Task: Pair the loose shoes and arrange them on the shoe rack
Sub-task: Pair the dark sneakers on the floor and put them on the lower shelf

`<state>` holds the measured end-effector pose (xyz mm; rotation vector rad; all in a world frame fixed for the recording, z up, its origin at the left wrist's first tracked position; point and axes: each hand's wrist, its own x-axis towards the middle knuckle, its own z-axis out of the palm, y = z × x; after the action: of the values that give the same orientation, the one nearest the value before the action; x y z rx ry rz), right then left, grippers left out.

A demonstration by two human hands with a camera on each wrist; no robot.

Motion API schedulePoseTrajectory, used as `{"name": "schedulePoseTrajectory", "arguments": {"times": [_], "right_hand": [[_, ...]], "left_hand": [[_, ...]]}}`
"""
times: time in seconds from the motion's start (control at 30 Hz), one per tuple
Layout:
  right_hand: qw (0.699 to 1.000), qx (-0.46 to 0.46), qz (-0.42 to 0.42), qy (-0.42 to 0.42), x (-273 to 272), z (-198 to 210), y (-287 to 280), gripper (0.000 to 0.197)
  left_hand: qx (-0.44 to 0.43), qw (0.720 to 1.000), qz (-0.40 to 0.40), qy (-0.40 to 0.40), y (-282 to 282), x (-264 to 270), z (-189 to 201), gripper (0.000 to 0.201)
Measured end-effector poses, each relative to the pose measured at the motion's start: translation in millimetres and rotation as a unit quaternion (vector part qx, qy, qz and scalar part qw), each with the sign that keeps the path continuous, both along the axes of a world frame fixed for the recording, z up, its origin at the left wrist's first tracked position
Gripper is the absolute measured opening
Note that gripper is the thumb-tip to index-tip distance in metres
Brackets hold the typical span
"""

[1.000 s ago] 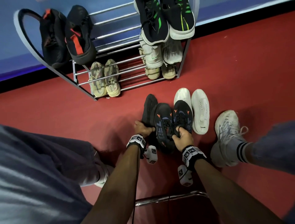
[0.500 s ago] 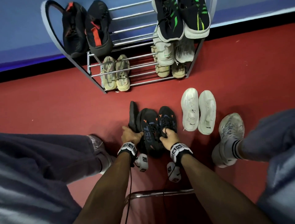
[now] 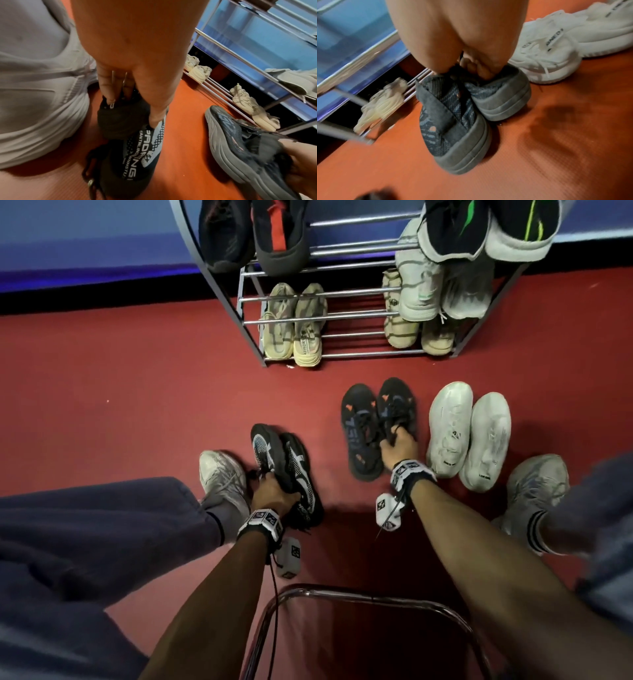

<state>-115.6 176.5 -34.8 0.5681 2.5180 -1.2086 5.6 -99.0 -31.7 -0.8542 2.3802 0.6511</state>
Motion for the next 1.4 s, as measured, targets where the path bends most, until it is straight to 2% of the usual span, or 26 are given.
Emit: {"name": "schedulePoseTrajectory", "arguments": {"times": [0.13, 0.23, 0.3, 0.37, 0.43, 0.5, 0.57, 0.63, 0.7, 0.73, 0.83, 0.87, 0.9, 0.97, 1.03, 1.07, 1.13, 1.2, 1.23, 1.27, 1.37, 1.4], "right_hand": [[0.994, -0.013, -0.077, -0.074, -11.0, -17.3, 22.4, 0.007], [0.987, -0.021, -0.123, -0.105, -2.3, -20.9, 26.1, 0.011], [0.990, 0.025, -0.120, -0.071, 10.7, -15.3, 17.1, 0.028], [0.987, 0.119, -0.107, 0.007, 30.9, -2.9, -1.3, 0.037], [0.980, 0.161, -0.087, 0.076, 53.2, 3.8, -24.7, 0.033], [0.988, 0.108, -0.040, 0.101, 74.3, 1.4, -51.4, 0.024], [0.998, 0.025, 0.040, 0.044, 95.2, -11.5, -76.9, 0.015], [0.987, -0.027, 0.139, -0.077, 113.8, -31.4, -100.9, 0.017], [0.960, -0.071, 0.179, -0.204, 128.8, -48.0, -118.8, 0.044], [0.952, -0.075, 0.181, -0.236, 131.5, -54.1, -123.6, 0.055], [0.947, -0.048, 0.185, -0.258, 127.7, -61.0, -125.7, 0.084], [0.945, -0.048, 0.182, -0.267, 123.4, -54.2, -124.0, 0.087], [0.941, -0.056, 0.181, -0.282, 119.2, -50.2, -121.9, 0.078], [0.932, -0.076, 0.187, -0.303, 109.5, -43.7, -119.4, 0.048], [0.926, -0.077, 0.194, -0.315, 103.9, -42.6, -119.0, 0.038], [0.924, -0.075, 0.200, -0.316, 102.4, -42.9, -119.9, 0.037], [0.920, -0.085, 0.211, -0.320, 102.7, -43.4, -124.5, 0.032], [0.920, -0.097, 0.195, -0.326, 105.5, -40.7, -130.0, 0.030], [0.921, -0.098, 0.187, -0.326, 107.4, -36.3, -132.1, 0.029], [0.922, -0.095, 0.184, -0.328, 109.2, -33.2, -135.1, 0.027], [0.909, -0.097, 0.169, -0.367, 110.9, -31.0, -138.3, 0.035], [0.908, -0.096, 0.161, -0.374, 109.8, -31.0, -136.5, 0.039]], "left_hand": [[-0.021, 0.996, -0.081, -0.001, 7.2, -7.7, -2.7, 0.067], [-0.031, 0.993, -0.112, -0.011, 12.6, -12.7, -0.5, 0.059], [-0.025, 0.995, -0.096, -0.005, 13.0, -11.9, -1.9, 0.059], [-0.021, 0.997, -0.077, 0.011, 13.8, -6.6, -3.6, 0.058], [-0.025, 0.998, -0.049, 0.031, 15.4, 1.5, -4.7, 0.053], [-0.032, 0.998, -0.029, 0.046, 15.9, 8.6, -5.5, 0.049], [-0.024, 0.998, -0.019, 0.048, 14.5, 13.4, -5.9, 0.047], [-0.007, 0.999, -0.009, 0.041, 11.8, 14.6, -4.5, 0.046], [0.012, 0.999, 0.011, 0.038, 7.8, 14.0, -2.9, 0.042], [0.025, 0.999, 0.023, 0.040, 5.8, 13.9, -3.4, 0.039], [0.070, 0.991, 0.077, 0.080, 0.5, 20.1, -3.6, 0.023], [0.077, 0.988, 0.093, 0.098, -1.2, 23.0, -4.4, 0.021], [0.077, 0.985, 0.102, 0.114, -2.7, 26.0, -4.2, 0.021], [0.084, 0.980, 0.116, 0.138, -5.6, 30.0, -4.1, 0.015], [0.047, 0.983, 0.105, 0.142, -7.8, 31.2, -3.5, 0.012], [0.005, 0.988, 0.093, 0.126, -9.3, 33.1, -3.7, 0.018], [-0.031, 0.988, 0.128, 0.085, -13.5, 37.7, -5.7, 0.053], [0.010, 0.974, 0.216, 0.070, -20.0, 42.1, -13.9, 0.087], [0.047, 0.964, 0.253, 0.069, -23.4, 42.1, -15.9, 0.093], [0.091, 0.955, 0.274, 0.070, -27.5, 42.1, -20.1, 0.089], [0.231, 0.925, 0.294, 0.062, -31.0, 38.1, -16.1, 0.050], [0.271, 0.909, 0.312, 0.051, -31.4, 37.7, -14.0, 0.045]]}}
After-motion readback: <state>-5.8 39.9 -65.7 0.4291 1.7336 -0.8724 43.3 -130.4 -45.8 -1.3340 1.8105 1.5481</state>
